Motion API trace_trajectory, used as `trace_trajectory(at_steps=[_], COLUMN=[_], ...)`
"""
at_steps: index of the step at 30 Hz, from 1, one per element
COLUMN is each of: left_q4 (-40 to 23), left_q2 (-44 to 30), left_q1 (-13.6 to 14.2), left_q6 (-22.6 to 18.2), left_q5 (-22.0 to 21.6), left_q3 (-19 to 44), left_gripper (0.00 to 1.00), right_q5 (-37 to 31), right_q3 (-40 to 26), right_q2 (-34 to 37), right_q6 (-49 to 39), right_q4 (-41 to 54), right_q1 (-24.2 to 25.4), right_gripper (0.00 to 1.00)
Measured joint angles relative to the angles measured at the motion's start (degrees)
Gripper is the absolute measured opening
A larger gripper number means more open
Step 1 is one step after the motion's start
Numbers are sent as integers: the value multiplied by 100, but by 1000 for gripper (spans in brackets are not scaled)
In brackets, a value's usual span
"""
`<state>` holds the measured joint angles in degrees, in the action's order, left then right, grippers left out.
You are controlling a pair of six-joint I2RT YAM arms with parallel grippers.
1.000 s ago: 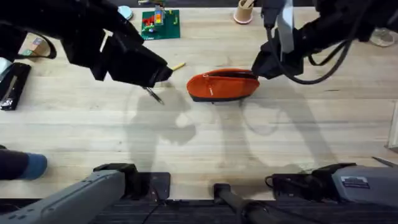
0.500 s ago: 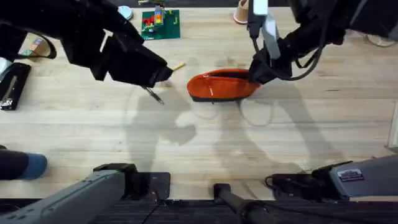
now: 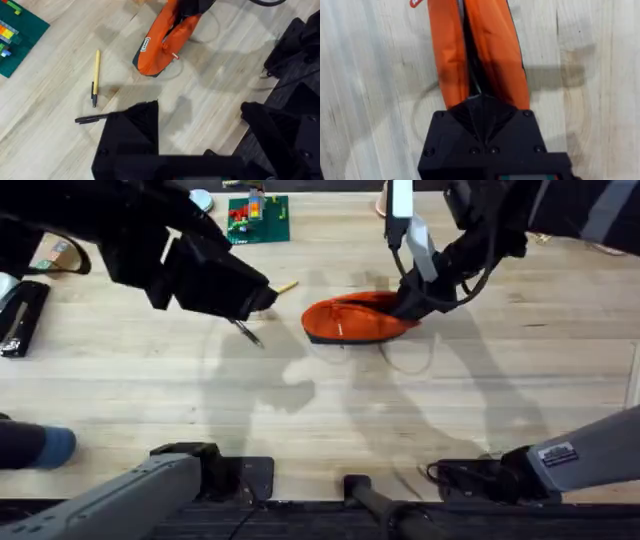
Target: Unzip the bag, pick up the pens from the table one at a time and place them inside, then zip the bag closed.
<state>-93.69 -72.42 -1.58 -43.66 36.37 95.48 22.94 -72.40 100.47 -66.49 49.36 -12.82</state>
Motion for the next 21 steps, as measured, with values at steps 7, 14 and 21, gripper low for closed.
trace_trajectory(at_steps=[7,14,21], left_q4=[0,0,0], left_q2=[0,0,0], left_q1=[0,0,0], left_q6=[0,0,0], left_q5=[-1,1,-1], left_q3=[1,1,1], left_gripper=[995,995,995], right_q5=[22,22,26], right_q3=[-22,-22,-22], right_q2=[139,139,139], right_q6=[0,2,-24], right_q4=[-12,-16,-10], right_q1=[0,0,-2], right_gripper=[29,30,459])
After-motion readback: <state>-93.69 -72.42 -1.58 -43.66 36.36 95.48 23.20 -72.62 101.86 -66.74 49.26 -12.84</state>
